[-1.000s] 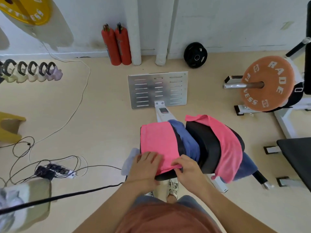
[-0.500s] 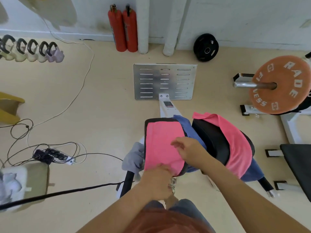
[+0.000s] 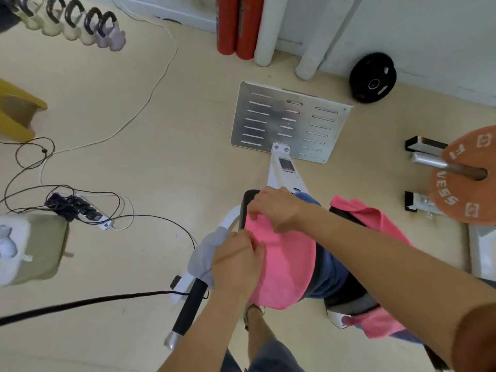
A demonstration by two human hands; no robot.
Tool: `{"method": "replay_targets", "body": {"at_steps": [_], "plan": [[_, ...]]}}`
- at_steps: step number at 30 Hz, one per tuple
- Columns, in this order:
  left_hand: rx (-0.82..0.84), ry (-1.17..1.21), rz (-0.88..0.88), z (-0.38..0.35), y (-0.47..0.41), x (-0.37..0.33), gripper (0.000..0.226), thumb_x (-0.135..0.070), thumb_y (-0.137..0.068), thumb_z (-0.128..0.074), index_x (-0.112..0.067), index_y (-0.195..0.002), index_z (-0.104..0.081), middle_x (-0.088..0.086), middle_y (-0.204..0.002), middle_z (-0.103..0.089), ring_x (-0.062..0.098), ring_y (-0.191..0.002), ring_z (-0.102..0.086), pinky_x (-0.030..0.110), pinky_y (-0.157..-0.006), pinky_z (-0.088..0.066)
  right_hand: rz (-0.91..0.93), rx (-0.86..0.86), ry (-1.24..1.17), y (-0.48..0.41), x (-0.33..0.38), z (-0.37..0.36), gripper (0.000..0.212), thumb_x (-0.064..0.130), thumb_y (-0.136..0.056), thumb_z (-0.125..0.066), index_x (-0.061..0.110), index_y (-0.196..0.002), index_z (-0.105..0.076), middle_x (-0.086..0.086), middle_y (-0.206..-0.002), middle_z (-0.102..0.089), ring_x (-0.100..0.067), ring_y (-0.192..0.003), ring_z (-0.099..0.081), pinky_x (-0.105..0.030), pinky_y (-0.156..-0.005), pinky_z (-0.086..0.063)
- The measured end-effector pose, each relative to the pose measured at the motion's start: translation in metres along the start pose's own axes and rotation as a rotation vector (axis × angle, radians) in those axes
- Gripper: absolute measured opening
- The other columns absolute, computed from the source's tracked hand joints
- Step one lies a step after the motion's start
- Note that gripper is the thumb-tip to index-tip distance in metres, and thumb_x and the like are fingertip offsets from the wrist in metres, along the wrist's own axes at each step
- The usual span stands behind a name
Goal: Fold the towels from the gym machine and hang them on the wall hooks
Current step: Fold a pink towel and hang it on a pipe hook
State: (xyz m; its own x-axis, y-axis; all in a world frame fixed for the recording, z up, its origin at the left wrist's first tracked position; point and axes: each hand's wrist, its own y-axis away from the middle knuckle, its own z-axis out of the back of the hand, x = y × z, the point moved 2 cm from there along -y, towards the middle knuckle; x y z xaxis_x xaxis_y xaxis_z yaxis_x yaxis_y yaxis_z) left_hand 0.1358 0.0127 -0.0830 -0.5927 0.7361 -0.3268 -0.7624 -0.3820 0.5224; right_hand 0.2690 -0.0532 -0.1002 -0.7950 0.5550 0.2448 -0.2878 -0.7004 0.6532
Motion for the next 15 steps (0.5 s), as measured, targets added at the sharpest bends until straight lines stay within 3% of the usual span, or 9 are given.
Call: {"method": "replay_targets", "body": {"at_steps": [3, 5, 7, 9, 10, 12, 13, 15], "plan": [[-0.031, 0.039, -0.028, 0.006, -0.003, -0.005, 0.032, -0.042, -0.096, -0.039, -0.019, -0.092, -0.061, -0.006, -0.083, -0.054, 0.009, -0.056, -0.039, 0.024, -0.05, -0.041, 0.06, 0.032, 0.122, -0.01, -0.005, 0.001, 0.03, 0.007, -0.077, -0.057, 0.029, -0.097, -0.054, 0.001, -0.111, -0.042, -0.022, -0.111, -0.035, -0.036, -0.084, -0.031], [-0.037, 0.0, 0.023, 0.007, -0.003, -0.002, 0.028, -0.043, -0.095, -0.041, -0.021, -0.081, -0.052, -0.006, -0.066, -0.047, 0.005, -0.047, -0.032, 0.02, -0.04, -0.03, 0.066, 0.04, 0.165, -0.017, -0.008, 0.005, 0.018, 0.013, -0.075, -0.058, 0.028, -0.081, -0.051, 0.001, -0.111, -0.043, -0.022, -0.11, -0.034, -0.038, -0.087, -0.034], [-0.081, -0.032, 0.021, 0.01, -0.002, -0.001, 0.027, -0.04, -0.086, -0.06, -0.021, -0.069, -0.052, -0.008, -0.048, -0.034, 0.003, -0.036, -0.021, 0.016, -0.033, -0.014, 0.047, 0.07, 0.113, -0.022, -0.013, 0.012, 0.015, 0.015, -0.072, -0.059, 0.026, -0.071, -0.049, 0.001, -0.106, -0.046, -0.019, -0.106, -0.036, -0.038, -0.084, -0.036], [-0.133, -0.028, -0.059, 0.008, -0.005, 0.003, 0.032, -0.029, -0.063, -0.081, -0.019, -0.054, -0.052, -0.009, -0.037, -0.033, 0.004, -0.028, -0.018, 0.009, -0.038, 0.002, -0.001, 0.122, -0.023, -0.026, -0.021, 0.022, 0.019, 0.011, -0.07, -0.057, 0.025, -0.064, -0.046, 0.004, -0.09, -0.05, -0.017, -0.093, -0.041, -0.031, -0.072, -0.035], [-0.164, -0.026, -0.089, 0.001, -0.007, 0.006, 0.032, -0.025, -0.058, -0.083, -0.02, -0.053, -0.052, -0.008, -0.036, -0.038, 0.007, -0.025, -0.025, 0.008, -0.04, 0.002, -0.034, 0.144, -0.102, -0.028, -0.024, 0.027, 0.021, 0.008, -0.069, -0.055, 0.024, -0.063, -0.044, 0.005, -0.08, -0.049, -0.017, -0.084, -0.044, -0.028, -0.065, -0.033], [-0.149, 0.019, -0.108, -0.007, -0.006, 0.009, 0.022, -0.027, -0.068, -0.075, -0.022, -0.066, -0.054, -0.005, -0.044, -0.048, 0.013, -0.032, -0.044, 0.014, -0.037, -0.016, -0.082, 0.137, -0.258, -0.03, -0.031, 0.034, 0.023, 0.002, -0.068, -0.051, 0.023, -0.063, -0.042, 0.007, -0.069, -0.046, -0.018, -0.07, -0.044, -0.027, -0.057, -0.034], [-0.172, 0.069, -0.116, -0.009, -0.005, 0.01, 0.014, -0.028, -0.078, -0.067, -0.023, -0.076, -0.054, -0.004, -0.052, -0.054, 0.017, -0.042, -0.052, 0.021, -0.041, -0.028, -0.093, 0.11, -0.334, -0.032, -0.032, 0.036, 0.024, 0.001, -0.068, -0.05, 0.023, -0.064, -0.043, 0.007, -0.069, -0.047, -0.018, -0.069, -0.044, -0.029, -0.056, -0.037], [-0.185, 0.145, -0.097, -0.01, -0.005, 0.011, 0.01, -0.031, -0.091, -0.051, -0.022, -0.095, -0.054, 0.0, -0.07, -0.062, 0.022, -0.061, -0.058, 0.028, -0.055, -0.037, -0.109, 0.05, -0.498, -0.036, -0.03, 0.033, 0.025, 0.001, -0.068, -0.051, 0.026, -0.071, -0.05, 0.006, -0.078, -0.055, -0.019, -0.075, -0.053, -0.033, -0.063, -0.049]]}}
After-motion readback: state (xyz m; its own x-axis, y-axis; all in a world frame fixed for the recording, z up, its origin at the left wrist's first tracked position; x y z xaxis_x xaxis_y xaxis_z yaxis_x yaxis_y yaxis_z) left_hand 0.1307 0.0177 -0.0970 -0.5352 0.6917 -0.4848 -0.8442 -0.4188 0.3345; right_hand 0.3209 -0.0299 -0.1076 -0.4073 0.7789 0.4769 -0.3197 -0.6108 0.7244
